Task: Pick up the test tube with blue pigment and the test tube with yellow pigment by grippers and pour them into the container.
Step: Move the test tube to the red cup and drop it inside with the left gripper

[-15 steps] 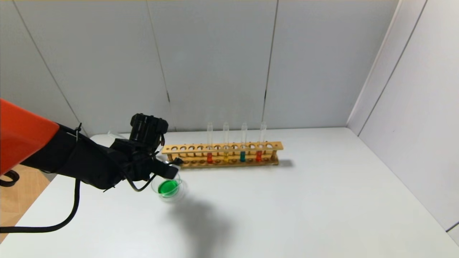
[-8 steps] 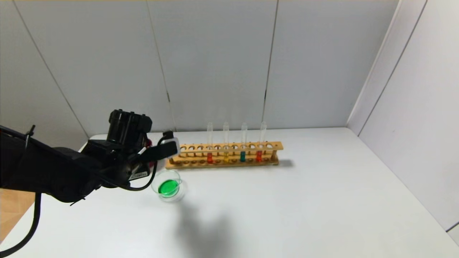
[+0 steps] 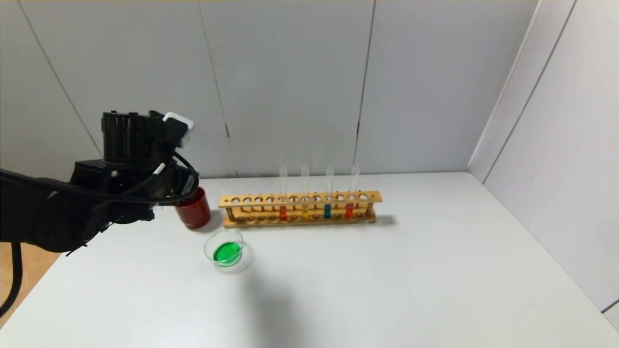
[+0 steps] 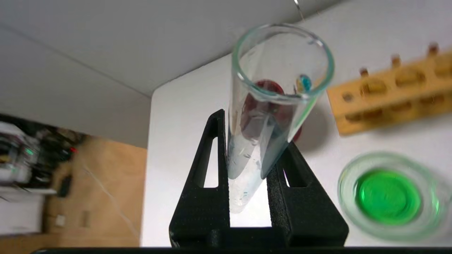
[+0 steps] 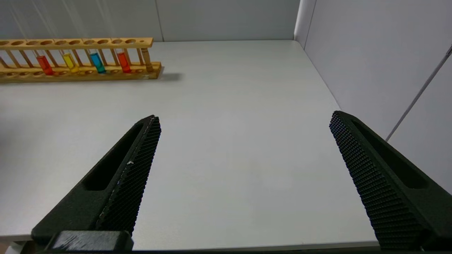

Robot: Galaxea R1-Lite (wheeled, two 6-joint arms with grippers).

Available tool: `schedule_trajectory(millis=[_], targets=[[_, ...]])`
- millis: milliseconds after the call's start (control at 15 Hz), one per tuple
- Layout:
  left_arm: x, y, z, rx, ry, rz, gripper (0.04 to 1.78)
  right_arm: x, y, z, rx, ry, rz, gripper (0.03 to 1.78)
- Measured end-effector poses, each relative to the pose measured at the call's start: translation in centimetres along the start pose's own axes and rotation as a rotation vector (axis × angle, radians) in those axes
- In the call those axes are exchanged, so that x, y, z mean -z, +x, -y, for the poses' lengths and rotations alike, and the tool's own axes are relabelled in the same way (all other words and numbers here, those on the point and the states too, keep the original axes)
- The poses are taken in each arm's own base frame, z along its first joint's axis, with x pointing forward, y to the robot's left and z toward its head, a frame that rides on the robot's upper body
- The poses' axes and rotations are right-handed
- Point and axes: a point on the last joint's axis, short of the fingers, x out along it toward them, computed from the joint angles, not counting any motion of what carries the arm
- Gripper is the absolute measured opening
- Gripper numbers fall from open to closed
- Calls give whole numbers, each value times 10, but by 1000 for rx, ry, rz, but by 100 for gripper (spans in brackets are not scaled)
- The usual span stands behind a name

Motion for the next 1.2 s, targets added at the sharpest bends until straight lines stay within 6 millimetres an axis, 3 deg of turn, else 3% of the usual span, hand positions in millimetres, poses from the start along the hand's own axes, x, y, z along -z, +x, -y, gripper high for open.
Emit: schedule_trajectory(millis=[200,533,867,1200], targets=[[-7,21,-16,-46,-156,10,34,0,0,0,0,0,0,175],[0,60,-24,128,-342,34,34,0,0,0,0,0,0,175],[13,109,-24,84,-399,106,34,0,0,0,0,0,0,175],[22,130,-16,83,-396,83,34,0,0,0,0,0,0,175]])
